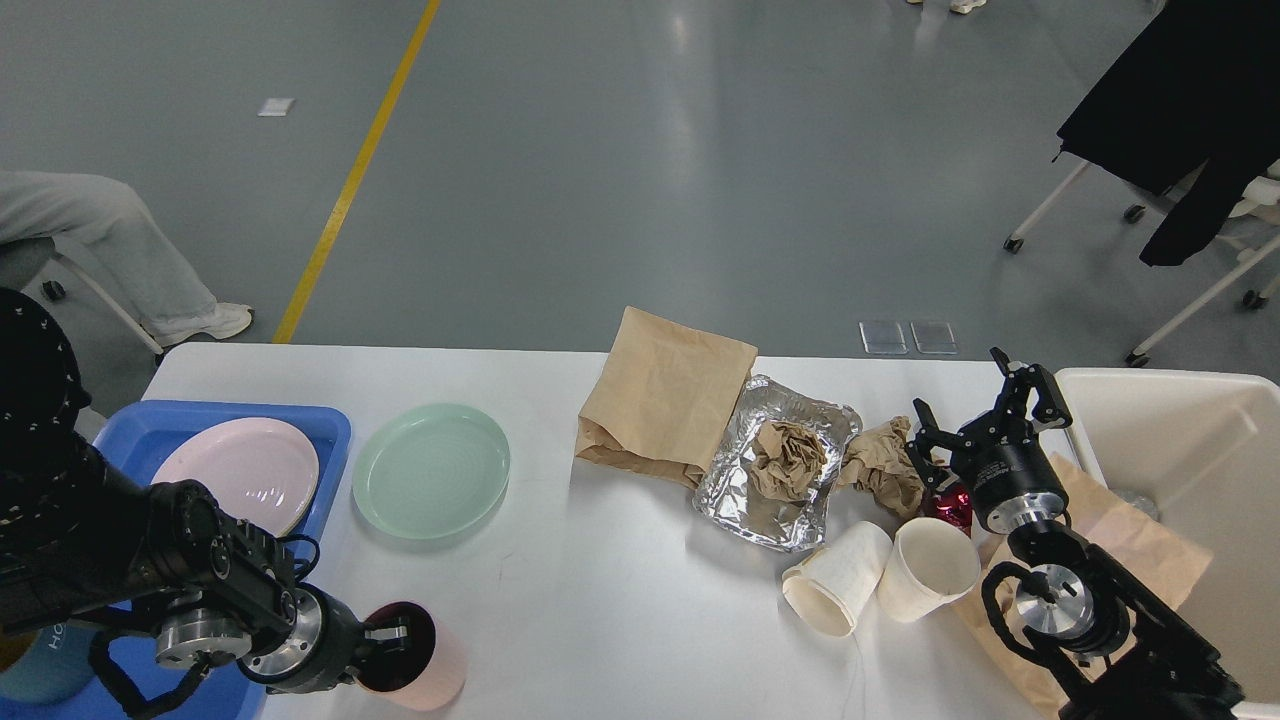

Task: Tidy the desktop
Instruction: 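Grasp the pink mug with the left gripper and lift it, then place the pink mug on the blue tray corner and release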

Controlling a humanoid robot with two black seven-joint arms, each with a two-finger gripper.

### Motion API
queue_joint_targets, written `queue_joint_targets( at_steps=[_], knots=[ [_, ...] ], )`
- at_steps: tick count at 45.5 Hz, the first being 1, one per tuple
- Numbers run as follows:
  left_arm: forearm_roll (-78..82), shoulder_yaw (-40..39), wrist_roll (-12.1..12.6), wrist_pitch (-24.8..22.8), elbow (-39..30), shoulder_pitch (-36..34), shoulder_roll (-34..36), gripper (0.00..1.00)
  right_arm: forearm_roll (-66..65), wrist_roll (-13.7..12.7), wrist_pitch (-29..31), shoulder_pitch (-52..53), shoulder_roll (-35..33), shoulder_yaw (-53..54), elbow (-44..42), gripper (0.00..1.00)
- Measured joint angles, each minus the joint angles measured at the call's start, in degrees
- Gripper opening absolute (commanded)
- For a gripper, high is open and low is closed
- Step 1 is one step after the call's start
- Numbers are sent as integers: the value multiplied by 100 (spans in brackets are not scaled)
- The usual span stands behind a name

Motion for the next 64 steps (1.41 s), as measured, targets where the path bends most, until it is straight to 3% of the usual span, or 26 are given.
queue_joint_targets(
  at_steps=[9, 18, 28, 41, 46, 55, 64],
  knots=[
    [8, 61, 12, -239, -89, -175, 106, 0, 0, 0, 0, 0, 0, 0, 0, 100],
    [5, 425, 48, -1261, -222, -915, 307, 0, 0, 0, 0, 0, 0, 0, 0, 100],
    [50, 886, 32, -2338, -616, -2263, 684, 0, 0, 0, 0, 0, 0, 0, 0, 100],
    [424, 1496, -9, -3537, -1488, -4843, 664, 0, 0, 0, 0, 0, 0, 0, 0, 100],
    [626, 1570, -9, -3966, -1535, -5401, 611, 0, 0, 0, 0, 0, 0, 0, 0, 100],
    [1157, 1723, -103, -3839, -1463, -5363, 827, 0, 0, 0, 0, 0, 0, 0, 0, 100],
    [2242, 1767, -677, -3349, -815, -4050, 1726, 0, 0, 0, 0, 0, 0, 0, 0, 100]
  ],
)
